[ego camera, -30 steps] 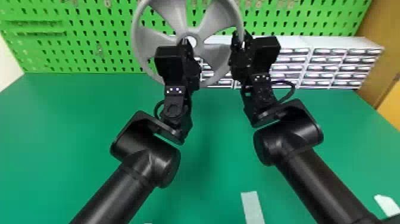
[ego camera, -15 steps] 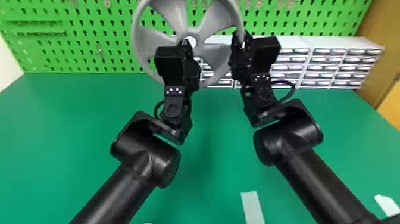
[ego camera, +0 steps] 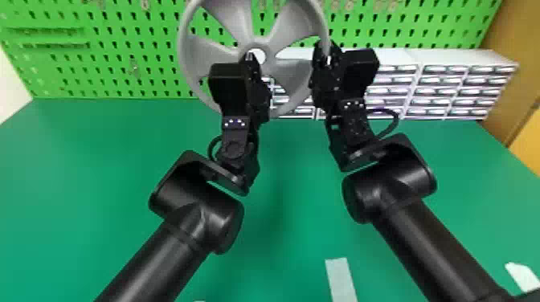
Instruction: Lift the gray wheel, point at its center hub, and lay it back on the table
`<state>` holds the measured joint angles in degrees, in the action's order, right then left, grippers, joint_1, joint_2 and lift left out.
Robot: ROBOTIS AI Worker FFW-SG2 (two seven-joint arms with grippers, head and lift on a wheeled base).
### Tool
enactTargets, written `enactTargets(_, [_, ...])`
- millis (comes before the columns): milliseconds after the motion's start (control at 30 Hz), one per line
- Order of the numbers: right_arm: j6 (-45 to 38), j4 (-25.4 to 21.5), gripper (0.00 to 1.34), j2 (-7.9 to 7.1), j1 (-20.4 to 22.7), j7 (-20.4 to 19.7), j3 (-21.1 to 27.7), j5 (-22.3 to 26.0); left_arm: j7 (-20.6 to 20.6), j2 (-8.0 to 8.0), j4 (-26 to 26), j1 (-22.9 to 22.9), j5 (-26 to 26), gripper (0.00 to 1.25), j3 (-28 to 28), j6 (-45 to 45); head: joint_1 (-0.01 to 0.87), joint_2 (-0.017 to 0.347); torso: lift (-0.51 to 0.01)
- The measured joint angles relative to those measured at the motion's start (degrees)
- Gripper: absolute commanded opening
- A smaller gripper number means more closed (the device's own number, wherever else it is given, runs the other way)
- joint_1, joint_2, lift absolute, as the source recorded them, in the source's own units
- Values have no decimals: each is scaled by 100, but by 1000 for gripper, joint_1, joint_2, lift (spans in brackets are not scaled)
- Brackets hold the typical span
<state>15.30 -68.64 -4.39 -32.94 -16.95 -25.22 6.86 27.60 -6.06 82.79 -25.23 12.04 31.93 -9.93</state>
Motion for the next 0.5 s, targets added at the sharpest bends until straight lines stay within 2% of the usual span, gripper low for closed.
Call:
enactTargets(233, [-8, 1, 172, 3, 0, -6, 62, -5, 0, 0, 20, 39, 5, 106, 49, -45, 692, 48, -96])
enactTargets(500, [-89, 5, 172, -6, -1, -18, 137, -36, 37, -3, 392, 257, -156, 106, 84, -56, 692, 48, -96])
